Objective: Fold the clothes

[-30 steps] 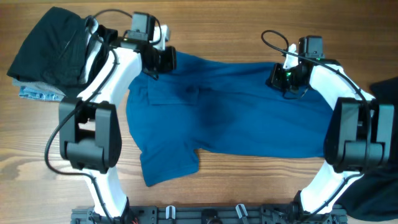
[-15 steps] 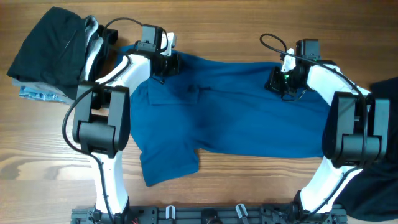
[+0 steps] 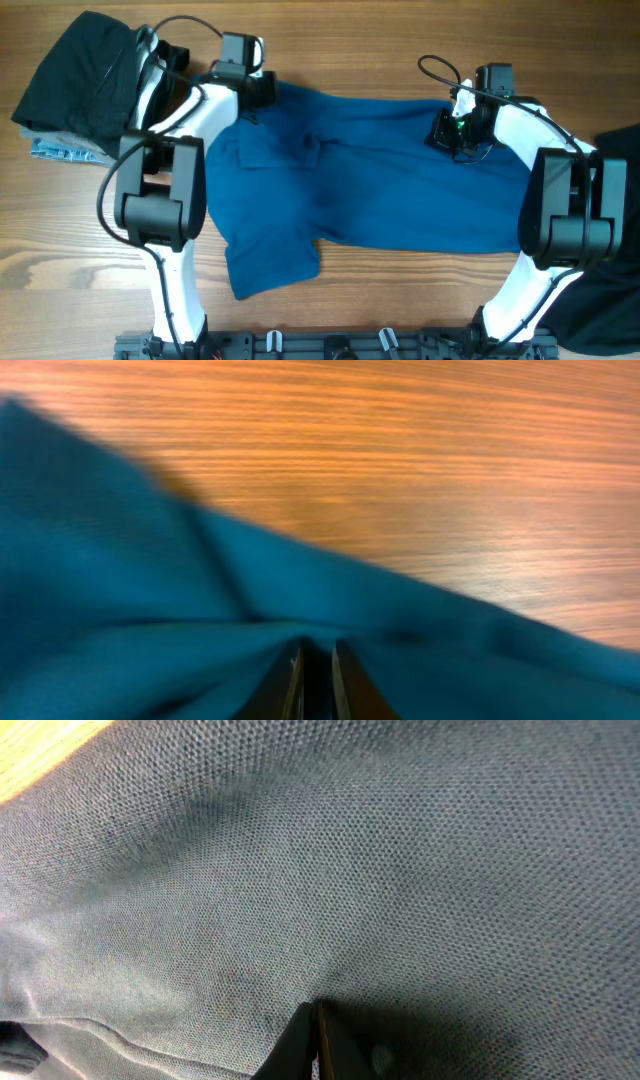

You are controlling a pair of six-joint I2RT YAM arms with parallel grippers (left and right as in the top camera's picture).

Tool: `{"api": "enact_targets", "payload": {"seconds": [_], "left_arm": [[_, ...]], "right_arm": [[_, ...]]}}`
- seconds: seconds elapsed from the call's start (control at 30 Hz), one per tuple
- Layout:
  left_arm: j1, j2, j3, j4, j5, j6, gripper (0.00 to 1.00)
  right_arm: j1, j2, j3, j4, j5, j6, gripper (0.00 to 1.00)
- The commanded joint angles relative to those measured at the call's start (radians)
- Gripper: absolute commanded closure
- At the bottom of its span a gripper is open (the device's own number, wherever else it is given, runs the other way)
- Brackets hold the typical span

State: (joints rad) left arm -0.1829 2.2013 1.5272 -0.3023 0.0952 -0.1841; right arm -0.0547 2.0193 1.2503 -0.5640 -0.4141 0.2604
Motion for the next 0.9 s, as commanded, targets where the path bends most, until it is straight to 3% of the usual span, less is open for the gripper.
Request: {"api": "enact_targets", "payload": {"seconds": [0.0, 0.1, 0.2, 0.3, 0.43, 0.53, 0.67, 0.73, 0.8, 0.87], "left_arm": [[0.065, 0.021, 0.092, -0.045, -0.027, 0.023, 0.89], [0.090, -0.024, 0.181, -0.120, 0.121, 0.023, 0.76], [0.090, -0.093, 0.211, -0.209, 0.124, 0.024, 0.73], [0.090, -0.106, 0.208, -0.407, 0.116, 0.024, 0.76], [0.090, -0.037, 0.204, -0.557, 0.071, 0.024, 0.66], [0.091, 0.005, 0.204, -0.550, 0.042, 0.024, 0.56], [0.090, 0.043, 0.204, -0.433, 0.042, 0.024, 0.54], [0.090, 0.071, 0.204, -0.398, 0.042, 0.023, 0.60], [0.087, 0.082, 0.204, -0.385, 0.060, 0.019, 0.90], [0.086, 0.072, 0.210, -0.385, 0.085, 0.019, 0.96]], "right_arm": [[0.006, 0.019, 0.000, -0.022, 0.015, 0.005, 0.96], [0.006, 0.019, 0.000, -0.037, 0.015, 0.005, 0.96], [0.006, 0.019, 0.000, -0.052, 0.015, 0.005, 0.96], [0.006, 0.019, 0.000, -0.072, 0.015, 0.005, 0.96], [0.006, 0.019, 0.000, -0.079, 0.015, 0.005, 0.94], [0.006, 0.019, 0.000, -0.077, 0.015, 0.005, 0.94], [0.006, 0.019, 0.000, -0.077, 0.015, 0.004, 0.94], [0.006, 0.019, 0.000, -0.077, 0.015, 0.004, 0.94], [0.006, 0.019, 0.000, -0.079, 0.015, 0.004, 0.94], [0.006, 0.019, 0.000, -0.079, 0.015, 0.004, 0.94]]}}
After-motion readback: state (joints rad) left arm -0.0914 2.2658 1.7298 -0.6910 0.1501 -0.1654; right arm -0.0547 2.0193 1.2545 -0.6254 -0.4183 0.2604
